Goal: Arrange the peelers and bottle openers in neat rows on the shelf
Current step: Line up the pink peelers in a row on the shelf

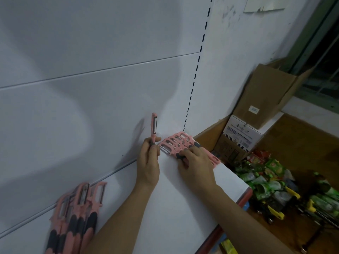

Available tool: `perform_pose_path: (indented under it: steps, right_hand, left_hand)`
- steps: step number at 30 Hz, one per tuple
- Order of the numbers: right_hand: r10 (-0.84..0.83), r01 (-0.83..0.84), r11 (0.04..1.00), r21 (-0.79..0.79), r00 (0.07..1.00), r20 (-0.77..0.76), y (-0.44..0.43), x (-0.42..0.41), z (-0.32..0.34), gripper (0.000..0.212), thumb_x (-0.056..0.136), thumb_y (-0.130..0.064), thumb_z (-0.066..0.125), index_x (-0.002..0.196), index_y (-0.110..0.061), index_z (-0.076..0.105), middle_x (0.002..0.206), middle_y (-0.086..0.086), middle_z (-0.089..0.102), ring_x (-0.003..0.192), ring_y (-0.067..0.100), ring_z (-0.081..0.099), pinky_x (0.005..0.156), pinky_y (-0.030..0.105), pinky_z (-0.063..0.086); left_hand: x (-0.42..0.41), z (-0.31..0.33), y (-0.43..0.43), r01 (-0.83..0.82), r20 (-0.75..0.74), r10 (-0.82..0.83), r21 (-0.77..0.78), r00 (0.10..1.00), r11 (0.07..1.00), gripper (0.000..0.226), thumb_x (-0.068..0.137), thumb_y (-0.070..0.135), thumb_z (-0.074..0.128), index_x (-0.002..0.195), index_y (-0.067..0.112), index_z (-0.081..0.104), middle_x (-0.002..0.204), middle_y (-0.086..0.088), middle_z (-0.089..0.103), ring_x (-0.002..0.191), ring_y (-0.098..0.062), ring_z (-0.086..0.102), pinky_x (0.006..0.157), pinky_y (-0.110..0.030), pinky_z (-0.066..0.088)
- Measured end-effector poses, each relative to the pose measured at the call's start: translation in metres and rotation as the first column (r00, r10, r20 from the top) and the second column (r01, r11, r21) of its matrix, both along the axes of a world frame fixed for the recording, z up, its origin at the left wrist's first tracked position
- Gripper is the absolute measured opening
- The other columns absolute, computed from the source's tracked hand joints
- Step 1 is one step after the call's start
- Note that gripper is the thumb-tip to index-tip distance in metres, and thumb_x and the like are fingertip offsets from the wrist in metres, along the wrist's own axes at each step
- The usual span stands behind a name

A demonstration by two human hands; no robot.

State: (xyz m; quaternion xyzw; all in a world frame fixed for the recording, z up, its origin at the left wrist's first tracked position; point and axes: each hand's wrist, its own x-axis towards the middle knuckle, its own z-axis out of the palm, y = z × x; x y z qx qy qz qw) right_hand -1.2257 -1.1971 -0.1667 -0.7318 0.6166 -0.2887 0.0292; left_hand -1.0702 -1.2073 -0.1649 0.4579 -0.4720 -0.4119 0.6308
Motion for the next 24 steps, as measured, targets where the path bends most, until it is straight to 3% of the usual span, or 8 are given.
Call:
perform_pose_path:
  steps: [4, 11, 13, 15, 17, 19, 22, 24]
  right_hand:
    - [0.016, -0.017, 1.000, -0.021, 0.999, -0.039, 0.001, 0.000, 0.000, 0.018, 0.096, -0.023, 0.065, 0.109, -0.023, 0.077, 0.110, -0.004, 0.073, 0.104, 0.018, 0.058, 0.086, 0.031, 0.048]
    - [0.020, -0.021, 0.999, -0.030, 1.000, -0.017, 0.002, 0.001, -0.005, 0.017, 0.097, -0.026, 0.064, 0.108, -0.021, 0.076, 0.108, -0.003, 0.071, 0.101, 0.017, 0.057, 0.087, 0.035, 0.049]
    - [-0.007, 0.010, 0.998, -0.068, 0.999, 0.044, 0.005, 0.003, -0.001, 0.017, 0.096, -0.029, 0.066, 0.108, -0.021, 0.074, 0.107, -0.004, 0.070, 0.099, 0.013, 0.053, 0.084, 0.036, 0.048]
    - [0.037, -0.005, 0.988, -0.155, 0.978, 0.207, 0.006, 0.004, 0.010, 0.015, 0.096, -0.030, 0.066, 0.107, -0.021, 0.072, 0.102, -0.011, 0.068, 0.093, 0.004, 0.051, 0.078, 0.028, 0.047]
    - [0.179, -0.113, 0.979, -0.169, 0.872, 0.455, 0.008, 0.007, 0.027, 0.014, 0.096, -0.032, 0.065, 0.108, -0.027, 0.070, 0.099, -0.024, 0.066, 0.090, 0.001, 0.058, 0.073, 0.016, 0.047]
    - [0.234, -0.242, 0.967, -0.080, 0.717, 0.657, 0.008, 0.012, 0.043, 0.015, 0.097, -0.025, 0.066, 0.110, -0.029, 0.072, 0.101, -0.022, 0.069, 0.091, 0.005, 0.066, 0.072, 0.016, 0.053]
    - [0.183, -0.287, 0.958, -0.013, 0.573, 0.799, 0.005, 0.015, 0.051, 0.011, 0.097, -0.012, 0.066, 0.100, -0.012, 0.076, 0.097, 0.009, 0.071, 0.084, 0.026, 0.072, 0.071, 0.039, 0.062]
    - [0.119, -0.287, 0.958, 0.021, 0.461, 0.879, 0.004, 0.013, 0.051, 0.012, 0.097, -0.012, 0.066, 0.098, -0.007, 0.076, 0.098, 0.022, 0.069, 0.087, 0.038, 0.072, 0.076, 0.053, 0.062]
  left_hand:
    - [0.000, 0.001, 0.002, 0.004, -0.050, -0.004, -0.011, 0.999, 1.000, 0.026, 0.098, 0.021, 0.040, 0.099, 0.028, 0.065, 0.070, 0.002, 0.041, 0.064, -0.010, 0.034, 0.060, -0.020, 0.033]
    - [0.000, 0.000, 0.003, 0.034, -0.060, -0.035, -0.023, 0.998, 0.999, 0.028, 0.096, 0.019, 0.041, 0.106, 0.010, 0.066, 0.072, -0.005, 0.038, 0.065, -0.012, 0.034, 0.060, -0.019, 0.033]
    - [0.001, -0.003, 0.003, 0.055, -0.048, -0.056, -0.010, 0.997, 0.998, 0.033, 0.097, 0.022, 0.041, 0.113, 0.011, 0.067, 0.072, -0.001, 0.041, 0.068, -0.013, 0.035, 0.063, -0.020, 0.035]
    - [0.001, -0.004, 0.002, 0.087, -0.031, -0.087, -0.001, 0.996, 0.996, 0.034, 0.097, 0.021, 0.042, 0.120, 0.013, 0.066, 0.072, 0.005, 0.046, 0.068, -0.011, 0.039, 0.064, -0.019, 0.037]
    - [0.000, -0.003, 0.001, 0.135, 0.022, -0.135, -0.008, 0.991, 0.991, 0.031, 0.097, 0.019, 0.045, 0.121, 0.017, 0.065, 0.075, 0.014, 0.056, 0.066, -0.004, 0.047, 0.063, -0.016, 0.040]
    - [-0.003, -0.003, 0.002, 0.208, 0.098, -0.205, -0.022, 0.974, 0.978, 0.025, 0.102, 0.022, 0.051, 0.124, 0.021, 0.064, 0.083, 0.015, 0.064, 0.066, 0.000, 0.056, 0.062, -0.012, 0.044]
    - [-0.008, 0.000, 0.008, 0.261, 0.221, -0.247, -0.036, 0.943, 0.965, 0.035, 0.105, 0.023, 0.056, 0.139, 0.024, 0.060, 0.099, 0.003, 0.068, 0.065, -0.003, 0.055, 0.064, -0.010, 0.048]
    - [-0.007, 0.008, 0.011, 0.247, 0.286, -0.224, -0.046, 0.932, 0.968, 0.036, 0.103, 0.024, 0.060, 0.138, 0.031, 0.063, 0.097, 0.010, 0.070, 0.068, 0.000, 0.060, 0.063, -0.011, 0.048]
